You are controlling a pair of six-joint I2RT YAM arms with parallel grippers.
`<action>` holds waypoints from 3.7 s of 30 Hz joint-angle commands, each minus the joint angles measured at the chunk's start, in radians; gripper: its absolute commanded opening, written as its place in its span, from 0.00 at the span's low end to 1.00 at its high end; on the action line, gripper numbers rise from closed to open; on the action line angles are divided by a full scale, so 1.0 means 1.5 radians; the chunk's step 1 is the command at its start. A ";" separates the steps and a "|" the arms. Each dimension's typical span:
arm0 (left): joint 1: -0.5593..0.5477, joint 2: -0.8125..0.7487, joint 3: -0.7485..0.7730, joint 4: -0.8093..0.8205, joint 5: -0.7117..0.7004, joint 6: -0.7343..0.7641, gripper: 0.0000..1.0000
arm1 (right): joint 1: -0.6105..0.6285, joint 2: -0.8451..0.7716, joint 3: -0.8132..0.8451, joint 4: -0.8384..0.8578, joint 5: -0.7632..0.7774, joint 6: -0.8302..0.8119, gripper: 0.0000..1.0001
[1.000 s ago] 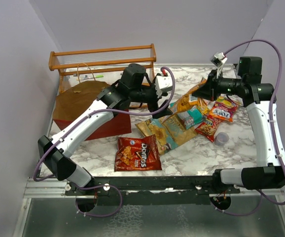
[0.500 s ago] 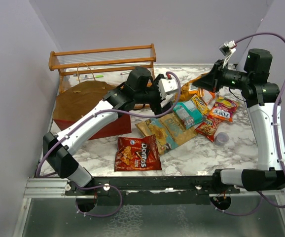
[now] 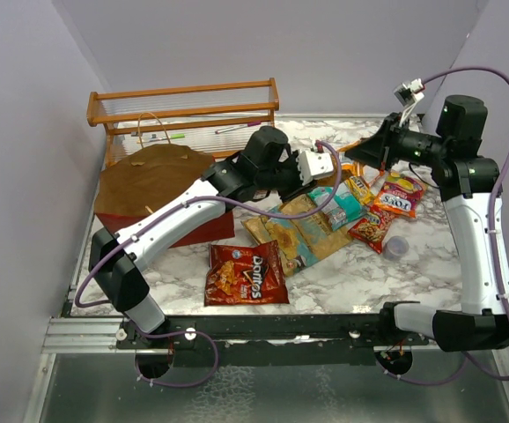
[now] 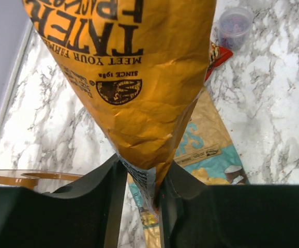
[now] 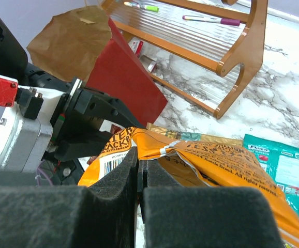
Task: Place the snacks into the paper bag
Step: Place the snack in the paper bag.
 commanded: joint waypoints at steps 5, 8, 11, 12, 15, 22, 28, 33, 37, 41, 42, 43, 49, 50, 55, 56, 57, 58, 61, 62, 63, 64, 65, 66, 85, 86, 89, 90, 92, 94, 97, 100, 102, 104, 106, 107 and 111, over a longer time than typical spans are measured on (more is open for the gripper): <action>-0.002 -0.024 0.040 -0.011 -0.024 0.054 0.00 | -0.002 -0.034 -0.029 0.057 0.018 0.008 0.01; -0.001 -0.036 0.053 -0.043 -0.027 0.084 0.00 | -0.002 -0.038 -0.031 0.050 0.039 -0.006 0.07; -0.001 -0.046 0.084 -0.091 -0.027 0.121 0.00 | -0.002 -0.036 -0.032 0.042 0.051 -0.019 0.17; -0.001 -0.049 0.096 -0.108 -0.029 0.140 0.00 | -0.002 -0.035 -0.033 0.040 0.053 -0.023 0.22; 0.000 -0.058 0.131 -0.154 -0.051 0.180 0.00 | -0.002 -0.039 -0.032 0.030 0.045 -0.043 0.42; 0.008 -0.071 0.221 -0.235 -0.123 0.236 0.00 | -0.006 -0.065 -0.014 0.008 0.048 -0.072 0.87; 0.019 -0.074 0.312 -0.291 -0.185 0.274 0.00 | -0.024 -0.076 0.012 -0.007 0.082 -0.090 0.91; 0.038 -0.089 0.338 -0.304 -0.301 0.303 0.00 | -0.035 -0.080 0.017 -0.011 0.099 -0.102 0.92; 0.075 -0.109 0.362 -0.327 -0.358 0.308 0.00 | -0.040 -0.080 0.006 -0.011 0.112 -0.110 0.92; 0.149 -0.143 0.389 -0.368 -0.358 0.286 0.00 | -0.046 -0.080 -0.007 -0.009 0.120 -0.117 0.92; 0.172 -0.153 0.392 -0.377 -0.355 0.279 0.00 | -0.047 -0.080 -0.009 -0.009 0.121 -0.117 0.92; 0.193 -0.165 0.392 -0.385 -0.355 0.274 0.00 | -0.048 -0.079 -0.011 -0.008 0.120 -0.117 0.92; 0.315 -0.238 0.354 -0.400 -0.357 0.246 0.00 | -0.055 -0.077 -0.013 -0.008 0.110 -0.116 0.92; 0.331 -0.248 0.344 -0.399 -0.357 0.242 0.00 | -0.057 -0.076 -0.013 -0.008 0.107 -0.115 0.92; 0.397 -0.294 0.275 -0.384 -0.378 0.231 0.00 | -0.059 -0.078 -0.014 -0.008 0.090 -0.111 0.92; 0.407 -0.298 0.262 -0.379 -0.387 0.228 0.00 | -0.060 -0.079 -0.016 -0.008 0.086 -0.111 0.92; 0.415 -0.299 0.250 -0.375 -0.395 0.225 0.00 | -0.060 -0.080 -0.018 -0.008 0.082 -0.111 0.92; 0.422 -0.300 0.239 -0.370 -0.403 0.221 0.00 | -0.060 -0.082 -0.020 -0.008 0.077 -0.110 0.92; 0.438 -0.296 0.219 -0.365 -0.403 0.206 0.00 | -0.060 -0.085 -0.025 -0.007 0.067 -0.108 0.92; 0.439 -0.294 0.216 -0.365 -0.400 0.201 0.00 | -0.060 -0.086 -0.027 -0.007 0.066 -0.108 0.92; 0.442 -0.293 0.213 -0.365 -0.397 0.193 0.00 | -0.060 -0.087 -0.028 -0.006 0.065 -0.108 0.92; 0.444 -0.292 0.211 -0.365 -0.394 0.186 0.00 | -0.060 -0.088 -0.029 -0.006 0.064 -0.108 0.92; 0.443 -0.291 0.208 -0.361 -0.388 0.181 0.00 | -0.060 -0.088 -0.030 -0.006 0.063 -0.108 0.92; 0.443 -0.291 0.205 -0.359 -0.379 0.173 0.00 | -0.060 -0.089 -0.030 -0.006 0.062 -0.108 0.92; 0.443 -0.242 0.237 -0.429 -0.365 0.091 0.00 | -0.060 -0.090 -0.027 -0.014 0.050 -0.119 0.92; 0.444 -0.243 0.238 -0.427 -0.367 0.090 0.00 | -0.060 -0.090 -0.026 -0.014 0.049 -0.119 0.93; 0.444 -0.250 0.244 -0.422 -0.372 0.096 0.00 | -0.060 -0.091 -0.028 -0.014 0.047 -0.119 0.93; 0.444 -0.252 0.248 -0.422 -0.372 0.095 0.00 | -0.060 -0.091 -0.029 -0.014 0.047 -0.119 0.93; 0.443 -0.255 0.258 -0.427 -0.370 0.095 0.00 | -0.060 -0.092 -0.031 -0.014 0.046 -0.120 0.93; 0.443 -0.255 0.268 -0.438 -0.364 0.093 0.00 | -0.060 -0.094 -0.032 -0.013 0.045 -0.120 0.93; 0.443 -0.264 0.263 -0.449 -0.354 0.091 0.00 | -0.060 -0.097 -0.040 -0.009 0.043 -0.120 0.93; 0.443 -0.278 0.247 -0.453 -0.348 0.086 0.00 | -0.060 -0.100 -0.048 -0.007 0.042 -0.121 0.93; 0.444 -0.290 0.233 -0.457 -0.338 0.080 0.00 | -0.060 -0.102 -0.050 -0.007 0.042 -0.122 0.93; 0.448 -0.302 0.219 -0.462 -0.318 0.075 0.00 | -0.060 -0.104 -0.052 -0.007 0.044 -0.124 0.93; 0.453 -0.312 0.207 -0.468 -0.296 0.068 0.00 | -0.061 -0.104 -0.053 -0.007 0.046 -0.124 0.93; 0.457 -0.316 0.201 -0.471 -0.287 0.063 0.00 | -0.061 -0.103 -0.053 -0.007 0.046 -0.124 0.93; 0.480 -0.328 0.183 -0.476 -0.265 0.046 0.00 | -0.061 -0.102 -0.055 -0.006 0.046 -0.123 0.93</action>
